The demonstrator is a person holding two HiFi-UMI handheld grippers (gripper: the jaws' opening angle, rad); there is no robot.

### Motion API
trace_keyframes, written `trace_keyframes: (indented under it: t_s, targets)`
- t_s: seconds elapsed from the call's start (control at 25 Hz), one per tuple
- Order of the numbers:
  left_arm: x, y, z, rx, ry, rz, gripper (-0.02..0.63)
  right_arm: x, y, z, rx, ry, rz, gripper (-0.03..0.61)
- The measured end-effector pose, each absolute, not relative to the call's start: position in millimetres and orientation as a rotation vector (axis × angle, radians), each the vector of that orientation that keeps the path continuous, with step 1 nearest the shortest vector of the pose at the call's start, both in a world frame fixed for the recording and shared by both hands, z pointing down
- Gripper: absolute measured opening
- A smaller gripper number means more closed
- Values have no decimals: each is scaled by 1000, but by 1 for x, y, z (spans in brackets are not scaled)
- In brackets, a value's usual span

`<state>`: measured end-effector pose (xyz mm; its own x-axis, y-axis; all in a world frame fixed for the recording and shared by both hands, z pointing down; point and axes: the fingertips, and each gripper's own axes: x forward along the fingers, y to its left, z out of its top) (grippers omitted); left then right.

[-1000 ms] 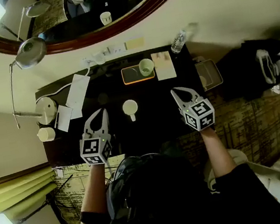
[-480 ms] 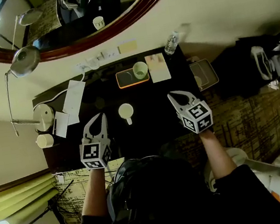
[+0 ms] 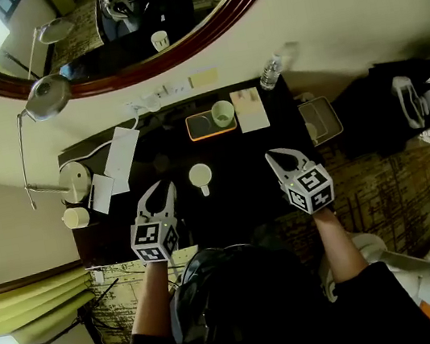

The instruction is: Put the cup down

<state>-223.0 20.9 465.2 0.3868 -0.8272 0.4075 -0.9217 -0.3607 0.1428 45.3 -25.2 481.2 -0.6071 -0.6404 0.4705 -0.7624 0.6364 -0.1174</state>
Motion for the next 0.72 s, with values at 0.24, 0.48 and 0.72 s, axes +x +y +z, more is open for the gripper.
trace_keyframes:
  t_s: [0.24,0.48,0.72]
  targets:
    - [-202,24,507,2225,-1368,521,350,43,-16,484,1101,-2476,444,11]
    - [-170,18,558,2180,-1221,734,538,44,-5,491,1087,-2462,450,11]
    - [-144,9,597,2115,-1120,892,563,48,6,509,1057,-2427,473,12]
